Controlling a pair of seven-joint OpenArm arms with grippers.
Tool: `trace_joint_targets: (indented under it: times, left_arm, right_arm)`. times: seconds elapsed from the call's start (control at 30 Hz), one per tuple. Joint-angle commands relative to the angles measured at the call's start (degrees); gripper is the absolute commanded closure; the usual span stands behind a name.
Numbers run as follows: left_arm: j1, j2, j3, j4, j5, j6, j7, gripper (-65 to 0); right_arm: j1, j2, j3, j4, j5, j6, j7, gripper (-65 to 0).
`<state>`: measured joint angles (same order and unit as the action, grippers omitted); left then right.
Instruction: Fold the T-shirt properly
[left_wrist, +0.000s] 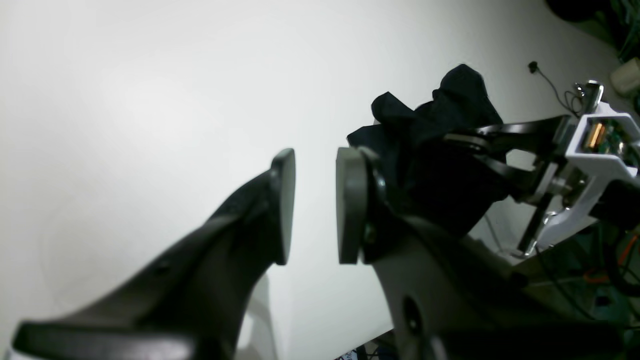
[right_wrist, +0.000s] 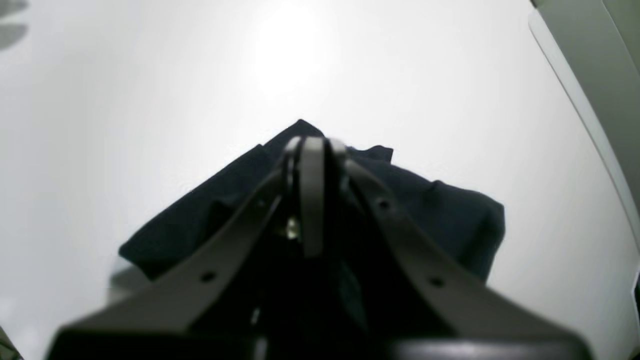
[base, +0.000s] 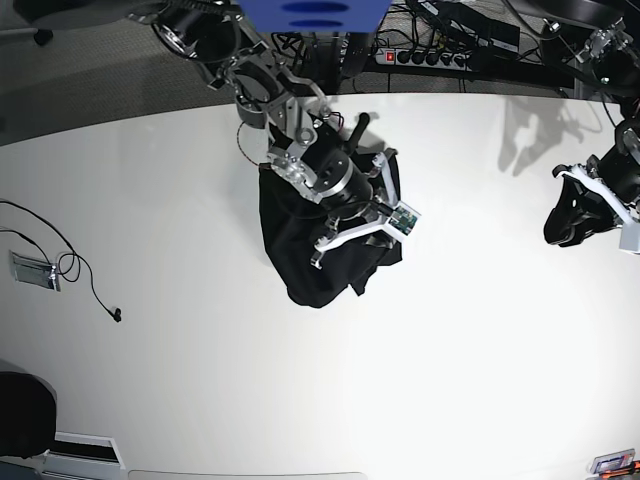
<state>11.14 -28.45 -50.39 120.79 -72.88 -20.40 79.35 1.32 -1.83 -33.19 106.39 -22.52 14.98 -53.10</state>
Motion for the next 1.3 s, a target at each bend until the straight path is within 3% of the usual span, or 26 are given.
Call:
trace_joint_targets:
  times: [0.0, 0.2, 0.43, 0.77, 0.8, 0.9, 0.97, 1.07, 1.27]
  left_arm:
    - [-0.45, -1.14, -0.29, 0.57, -1.01, -0.12, -1.24, -14.4]
    - [-0.45, -1.14, -0.2, 0.57, -1.01, -0.12, -1.24, -14.4]
    - [-0.54, -1.14, -0.2, 0.57, -1.1, -0.12, -1.24, -14.4]
    - [-0.54, -1.14, -0.2, 0.57, -1.1, -0.12, -1.42, -14.4]
    - [-0.54, -1.14, -0.2, 0.57, -1.1, -0.12, -1.51, -14.4]
    - [-0.54, -1.14, -0.2, 0.57, -1.1, -0.12, -1.51, -14.4]
    - [-0.54, -1.14, -0.2, 0.57, -1.1, -0.12, -1.33, -14.4]
    - [-0.54, -1.05, -0.2, 0.57, -1.1, -0.12, -1.33, -14.4]
    - [-0.54, -0.96, -0.2, 0.57, -1.1, -0.12, -1.51, -14.4]
  right_arm:
    - [0.83, -0.68, -0.79, 0.12, -0.29, -0.35, 0.57, 0.0]
    - [7.25, -6.66, -4.83, -9.55, -0.29, -0.35, 1.1, 0.0]
    - [11.21, -7.17, -10.81, -24.41, -0.2, -0.61, 4.62, 0.0]
    - [11.12, -7.17, -10.99, -25.29, -0.11, -0.61, 5.58, 0.0]
    - [11.03, -7.17, -11.16, -24.67, -0.11, -0.61, 5.58, -2.9]
    - [11.03, -7.1, -11.43, -22.39, -0.03, -0.35, 5.67, -19.4]
    - [11.03, -7.01, -11.43, -20.1, 3.23, -0.35, 6.55, -28.9]
    - [11.21, -7.01, -10.72, -15.97, 10.35, -0.35, 9.1, -37.8]
    - [11.29, -7.01, 0.09, -9.03, 23.36, -0.35, 9.89, -41.4]
